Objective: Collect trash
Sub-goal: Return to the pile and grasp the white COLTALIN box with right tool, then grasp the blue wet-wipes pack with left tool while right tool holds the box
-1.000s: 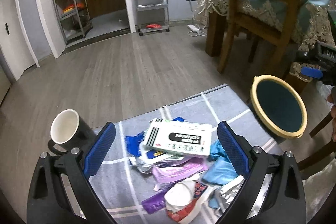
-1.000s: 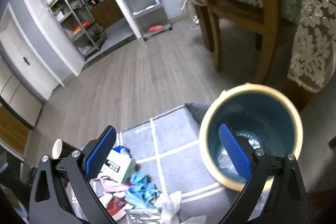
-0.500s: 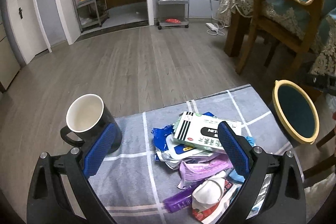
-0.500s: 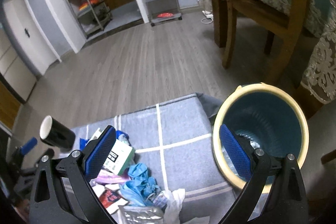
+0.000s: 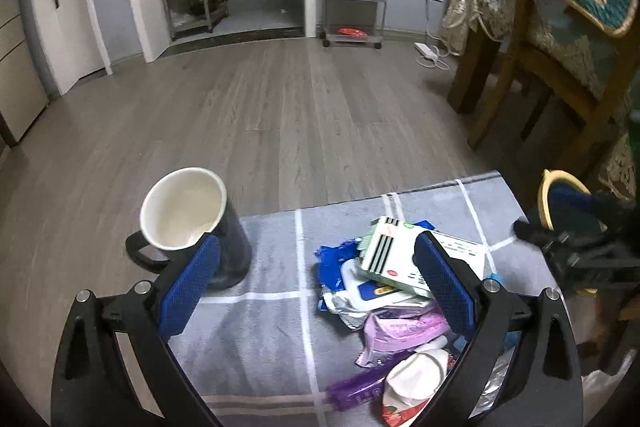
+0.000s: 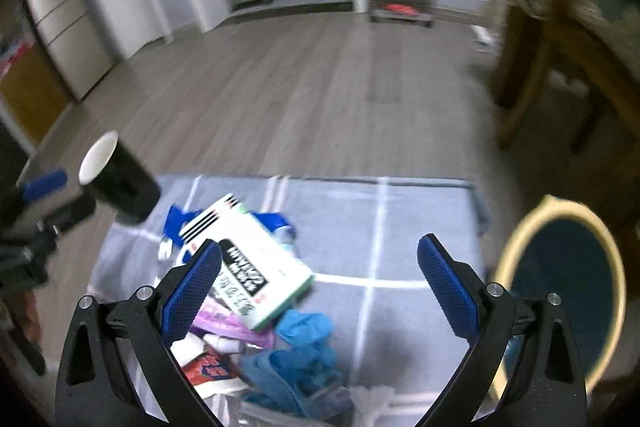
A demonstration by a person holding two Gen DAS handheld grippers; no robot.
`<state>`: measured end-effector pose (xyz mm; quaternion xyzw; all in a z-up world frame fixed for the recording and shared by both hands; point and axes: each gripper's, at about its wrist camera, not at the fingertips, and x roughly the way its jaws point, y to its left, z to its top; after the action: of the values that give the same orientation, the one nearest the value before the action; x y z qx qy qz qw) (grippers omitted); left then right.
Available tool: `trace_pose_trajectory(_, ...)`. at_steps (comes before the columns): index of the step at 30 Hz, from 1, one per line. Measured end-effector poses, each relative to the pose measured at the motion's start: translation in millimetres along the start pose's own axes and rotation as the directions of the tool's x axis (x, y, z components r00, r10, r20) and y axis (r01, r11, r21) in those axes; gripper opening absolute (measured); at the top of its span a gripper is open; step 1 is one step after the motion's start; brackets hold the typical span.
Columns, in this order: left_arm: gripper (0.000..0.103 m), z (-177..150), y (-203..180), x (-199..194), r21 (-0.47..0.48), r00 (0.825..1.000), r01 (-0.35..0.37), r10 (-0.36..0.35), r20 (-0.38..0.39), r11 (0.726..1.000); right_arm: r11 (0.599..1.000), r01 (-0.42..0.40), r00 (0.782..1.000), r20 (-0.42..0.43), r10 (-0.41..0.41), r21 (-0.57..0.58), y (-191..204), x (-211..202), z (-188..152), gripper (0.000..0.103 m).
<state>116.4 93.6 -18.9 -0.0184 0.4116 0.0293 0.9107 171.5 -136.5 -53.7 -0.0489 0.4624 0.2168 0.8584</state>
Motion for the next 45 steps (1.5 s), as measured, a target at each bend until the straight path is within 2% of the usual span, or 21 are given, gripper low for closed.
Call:
trace_pose_trajectory(6,0.096,-9.1,15.9,4.0,0.034,0.998,-0.055,0.056,-0.02,0.998,0.981,-0.079,0.995,-0.071,0.067,-0.176,34.3,35.1,0.3,0.098)
trace_pose_trajectory(9,0.096,-10.5,23.5,4.8,0.011,0.998,-0.05,0.05,-0.034,0.999,0.965,-0.131,0.988,-0.107,0.109,-0.229,49.4,50.6,-1.5,0.098)
trace_pose_trajectory(17,0.096,-10.2,26.2,14.9,0.029,0.997,-0.047,0.048,-0.052,0.998,0.944,-0.109,0.985,-0.165,0.059,-0.312,60.5,83.8,-6.3,0.098)
trace_pose_trajectory(22,0.096,-13.0,26.0,24.5,0.018,0.996,-0.039,0.04,-0.085,0.999,0.94,-0.131,0.979,-0.192,0.072,-0.314,57.9,89.8,-11.5,0.095)
trace_pose_trajectory(23,0.096,-13.3,25.5,25.5,0.019,0.995,-0.039,0.04,-0.086,0.999,0.938,-0.135,0.979,-0.191,0.076,-0.318,58.2,88.2,-11.9,0.091)
trace_pose_trajectory(24,0.096,-13.1,25.1,27.0,0.022,0.995,-0.04,0.042,-0.087,0.999,0.935,-0.136,0.979,-0.187,0.077,-0.328,58.9,85.7,-11.6,0.081)
trace_pose_trajectory(28,0.096,-13.5,23.1,29.1,0.028,0.995,-0.042,0.045,-0.094,0.999,0.932,-0.118,0.984,-0.165,0.064,-0.343,58.5,75.5,-10.6,0.078)
trace_pose_trajectory(32,0.096,-13.4,20.3,30.1,0.029,0.994,-0.039,0.041,-0.097,0.999,0.944,-0.116,0.988,-0.136,0.077,-0.308,51.0,52.6,-6.2,0.076)
trace_pose_trajectory(39,0.096,-14.6,5.9,36.5,0.064,0.993,-0.026,0.033,-0.117,0.998,0.971,-0.014,0.997,-0.075,-0.003,-0.239,30.1,-12.2,10.2,0.074)
trace_pose_trajectory(42,0.096,-16.1,-4.3,42.4,0.085,0.992,-0.007,0.018,-0.128,0.996,0.979,0.015,0.999,-0.047,-0.025,-0.204,18.2,-46.4,8.5,0.074)
trace_pose_trajectory(45,0.096,-18.0,-12.9,49.6,0.065,0.99,0.03,-0.021,-0.141,0.997,0.988,0.04,0.999,-0.029,-0.045,-0.148,2.6,-69.8,-0.1,0.074)
